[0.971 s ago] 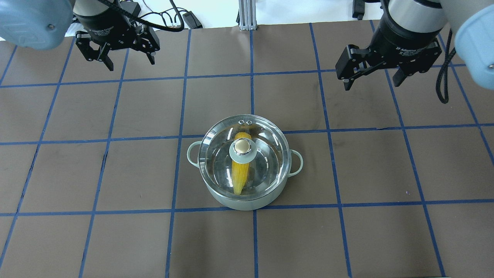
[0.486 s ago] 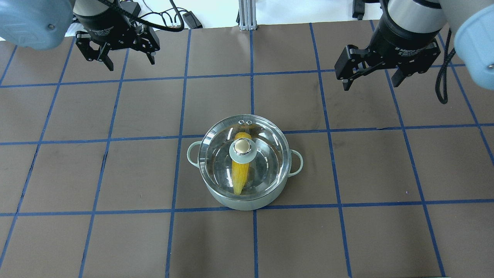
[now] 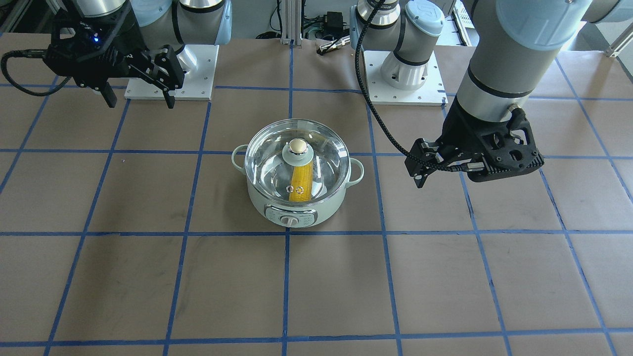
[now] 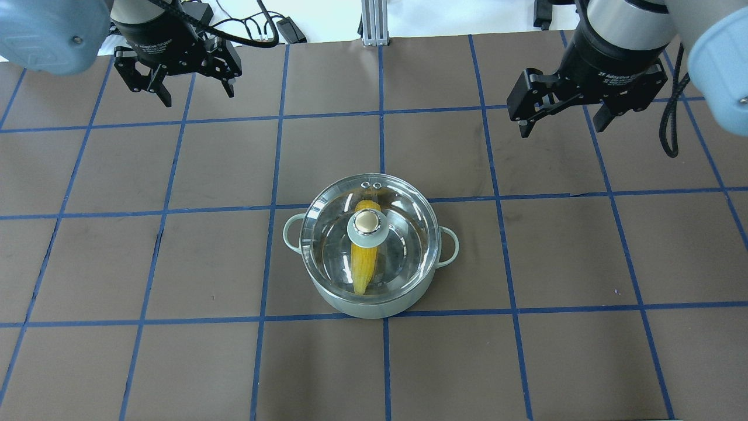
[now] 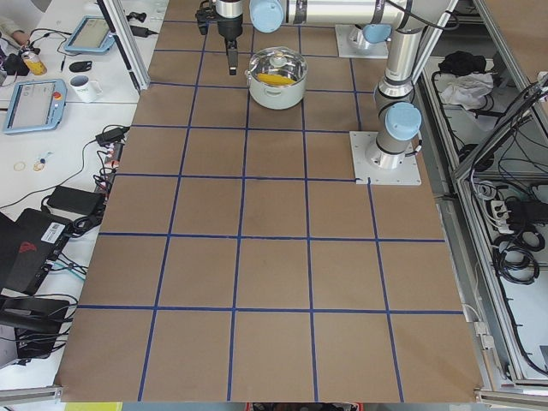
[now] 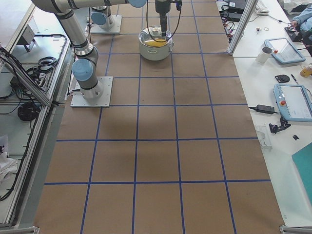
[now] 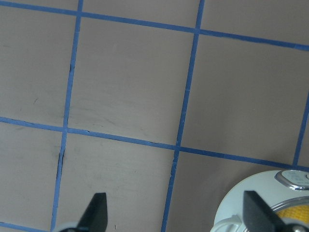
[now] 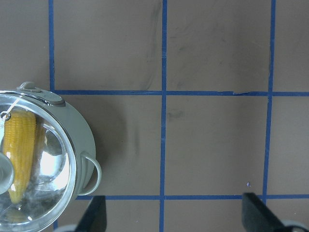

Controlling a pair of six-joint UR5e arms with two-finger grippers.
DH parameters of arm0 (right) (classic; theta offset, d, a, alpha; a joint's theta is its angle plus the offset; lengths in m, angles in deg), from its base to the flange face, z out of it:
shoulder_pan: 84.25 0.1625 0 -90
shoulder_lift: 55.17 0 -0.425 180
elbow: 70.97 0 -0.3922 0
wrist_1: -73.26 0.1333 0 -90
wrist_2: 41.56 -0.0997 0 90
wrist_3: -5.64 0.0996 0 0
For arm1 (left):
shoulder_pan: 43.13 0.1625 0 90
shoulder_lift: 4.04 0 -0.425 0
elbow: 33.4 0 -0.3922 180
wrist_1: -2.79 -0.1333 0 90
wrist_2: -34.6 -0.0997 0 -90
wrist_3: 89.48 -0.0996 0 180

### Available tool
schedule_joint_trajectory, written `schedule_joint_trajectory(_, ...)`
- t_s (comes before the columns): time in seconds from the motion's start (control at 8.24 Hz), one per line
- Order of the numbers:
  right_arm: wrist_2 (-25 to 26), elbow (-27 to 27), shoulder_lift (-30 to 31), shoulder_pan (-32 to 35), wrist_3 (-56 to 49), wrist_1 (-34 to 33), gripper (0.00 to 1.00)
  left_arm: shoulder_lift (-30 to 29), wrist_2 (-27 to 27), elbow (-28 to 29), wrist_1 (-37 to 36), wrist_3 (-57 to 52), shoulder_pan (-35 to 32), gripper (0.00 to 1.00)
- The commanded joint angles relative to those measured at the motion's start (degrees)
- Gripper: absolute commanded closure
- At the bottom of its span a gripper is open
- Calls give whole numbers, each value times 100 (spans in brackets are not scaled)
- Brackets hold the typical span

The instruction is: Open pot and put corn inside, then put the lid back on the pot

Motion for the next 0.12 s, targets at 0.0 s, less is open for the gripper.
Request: schedule_joint_trajectory(0.0, 17, 0, -9, -1, 0, 5, 0, 0, -37, -8, -9, -71, 0, 0)
